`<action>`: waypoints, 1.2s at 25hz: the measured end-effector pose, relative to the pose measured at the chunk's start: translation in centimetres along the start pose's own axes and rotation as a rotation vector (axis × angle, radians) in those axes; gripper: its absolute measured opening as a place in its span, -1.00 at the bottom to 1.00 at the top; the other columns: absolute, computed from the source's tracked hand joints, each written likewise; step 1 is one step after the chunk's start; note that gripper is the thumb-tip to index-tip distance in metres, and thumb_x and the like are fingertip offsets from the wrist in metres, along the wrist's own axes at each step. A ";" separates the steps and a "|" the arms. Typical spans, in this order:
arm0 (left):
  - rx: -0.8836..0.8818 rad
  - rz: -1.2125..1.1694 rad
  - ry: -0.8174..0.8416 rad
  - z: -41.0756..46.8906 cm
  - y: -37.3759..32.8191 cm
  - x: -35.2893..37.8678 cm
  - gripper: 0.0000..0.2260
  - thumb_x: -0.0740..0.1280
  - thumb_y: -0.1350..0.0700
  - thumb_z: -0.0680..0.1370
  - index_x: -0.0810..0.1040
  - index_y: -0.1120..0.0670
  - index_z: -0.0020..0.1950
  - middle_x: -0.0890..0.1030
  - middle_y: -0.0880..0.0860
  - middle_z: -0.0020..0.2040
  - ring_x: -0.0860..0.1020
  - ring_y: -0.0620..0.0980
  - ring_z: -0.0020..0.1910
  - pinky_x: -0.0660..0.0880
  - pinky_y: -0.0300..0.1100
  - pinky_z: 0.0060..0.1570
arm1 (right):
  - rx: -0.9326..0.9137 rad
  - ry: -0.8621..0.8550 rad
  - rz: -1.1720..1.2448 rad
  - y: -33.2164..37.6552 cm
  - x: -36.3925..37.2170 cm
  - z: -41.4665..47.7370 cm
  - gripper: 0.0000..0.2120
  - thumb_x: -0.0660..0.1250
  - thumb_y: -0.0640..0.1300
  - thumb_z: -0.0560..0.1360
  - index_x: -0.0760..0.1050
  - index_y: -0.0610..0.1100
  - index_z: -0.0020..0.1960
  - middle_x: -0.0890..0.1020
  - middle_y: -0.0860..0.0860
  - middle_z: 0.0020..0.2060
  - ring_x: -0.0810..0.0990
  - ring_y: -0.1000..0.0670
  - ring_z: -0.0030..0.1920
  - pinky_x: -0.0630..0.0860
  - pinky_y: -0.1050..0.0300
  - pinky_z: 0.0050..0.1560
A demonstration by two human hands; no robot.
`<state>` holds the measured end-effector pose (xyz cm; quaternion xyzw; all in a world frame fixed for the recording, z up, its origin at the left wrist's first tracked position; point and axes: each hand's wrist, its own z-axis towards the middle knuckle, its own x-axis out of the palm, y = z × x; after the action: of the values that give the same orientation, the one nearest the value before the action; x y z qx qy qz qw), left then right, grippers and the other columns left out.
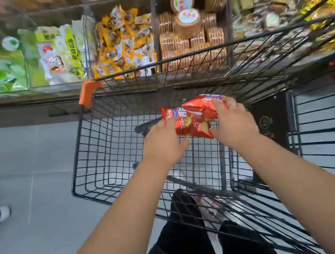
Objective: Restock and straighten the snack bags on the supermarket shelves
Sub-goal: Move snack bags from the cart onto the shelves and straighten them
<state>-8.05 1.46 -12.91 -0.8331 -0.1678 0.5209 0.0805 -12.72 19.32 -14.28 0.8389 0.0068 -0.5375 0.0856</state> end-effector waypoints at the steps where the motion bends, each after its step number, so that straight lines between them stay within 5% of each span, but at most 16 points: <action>1: -0.017 -0.010 0.026 2.0 0.8 0.9 -0.43 0.37 -0.14 0.51 0.32 0.01 0.46 0.48 0.06 0.33 0.43 0.10 0.31 0.41 0.02 0.29 | 0.025 0.008 -0.003 0.3 1.2 2.0 -0.30 0.36 0.07 0.47 0.14 -0.02 0.51 0.25 -0.16 0.44 0.31 -0.23 0.37 0.37 -0.14 0.26; 4: -0.068 -0.071 0.081 7.5 3.1 4.0 -0.44 0.39 -0.12 0.50 0.35 0.04 0.43 0.49 0.11 0.27 0.47 0.13 0.25 0.44 0.06 0.25 | 0.093 0.052 -0.030 0.2 4.2 7.3 -0.15 0.45 0.09 0.40 0.06 0.04 0.54 0.12 -0.16 0.51 0.20 -0.25 0.45 0.29 -0.19 0.36; 9: -0.109 -0.271 0.222 11.1 4.6 9.4 -0.53 0.42 -0.05 0.50 0.42 0.05 0.36 0.55 0.08 0.23 0.52 0.10 0.22 0.46 -0.05 0.20 | 0.143 0.178 -0.023 0.1 9.2 9.2 -0.12 0.48 0.10 0.40 0.01 0.13 0.52 0.16 -0.20 0.44 0.31 -0.33 0.33 0.47 -0.18 0.15; 14: -0.180 -0.748 0.288 10.3 4.0 12.6 -0.53 0.50 0.14 0.46 0.38 0.00 0.29 0.56 -0.13 0.01 0.53 -0.11 0.03 0.42 -0.28 0.00 | 0.201 0.085 0.101 0.4 10.9 8.0 -0.19 0.45 0.03 0.40 0.07 0.12 0.50 0.20 -0.23 0.40 0.34 -0.34 0.30 0.49 -0.14 0.12; 17: -0.181 -1.097 0.357 9.9 4.4 12.9 -0.54 0.48 0.30 0.44 0.40 -0.02 0.23 0.61 -0.06 0.03 0.59 -0.13 0.01 0.51 -0.32 -0.01 | 0.200 0.017 0.259 1.7 11.2 6.5 -0.18 0.48 0.02 0.37 0.10 0.06 0.49 0.26 -0.22 0.32 0.40 -0.33 0.26 0.48 -0.13 0.15; 21: -0.331 -1.573 0.543 9.7 5.6 11.8 -0.51 0.48 0.07 0.32 0.46 -0.05 0.22 0.61 -0.02 0.05 0.60 -0.05 -0.04 0.51 -0.13 0.01 | 0.194 0.243 0.627 2.1 10.7 4.2 -0.01 0.55 -0.04 0.31 0.01 0.09 0.54 0.18 -0.13 0.30 0.41 -0.14 0.26 0.40 0.07 0.27; 24: -0.400 -1.360 0.345 10.3 5.5 12.1 -0.60 0.49 0.03 0.45 0.50 0.02 0.25 0.66 0.02 0.09 0.65 -0.02 -0.01 0.59 -0.18 -0.13 | 0.077 0.445 0.616 1.0 10.9 3.8 0.01 0.57 -0.06 0.30 0.01 0.15 0.55 0.26 -0.08 0.25 0.47 -0.06 0.19 0.43 0.09 0.27; 28: -0.373 -1.227 0.332 11.6 5.9 13.0 -0.64 0.51 0.15 0.45 0.54 0.05 0.22 0.70 0.05 0.05 0.69 0.05 0.00 0.60 0.06 0.08 | -0.001 0.105 0.361 -0.9 11.5 5.7 -0.28 0.56 -0.05 0.30 0.36 0.10 0.39 0.33 -0.06 0.28 0.43 -0.13 0.26 0.41 -0.03 0.28; 30: -0.311 -1.138 0.440 12.2 6.4 12.8 -0.60 0.51 0.16 0.45 0.52 0.08 0.26 0.70 0.07 0.07 0.68 0.07 0.02 0.59 0.08 0.12 | -0.041 0.175 0.257 -1.8 11.4 7.6 -0.02 0.62 0.09 0.17 0.21 0.12 0.48 0.27 -0.03 0.42 0.28 -0.14 0.40 0.28 -0.11 0.39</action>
<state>-12.60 -0.35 -31.12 -0.7030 -0.6381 0.1824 0.2556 -14.97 19.03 -27.92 0.8746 -0.0823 -0.4466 0.1697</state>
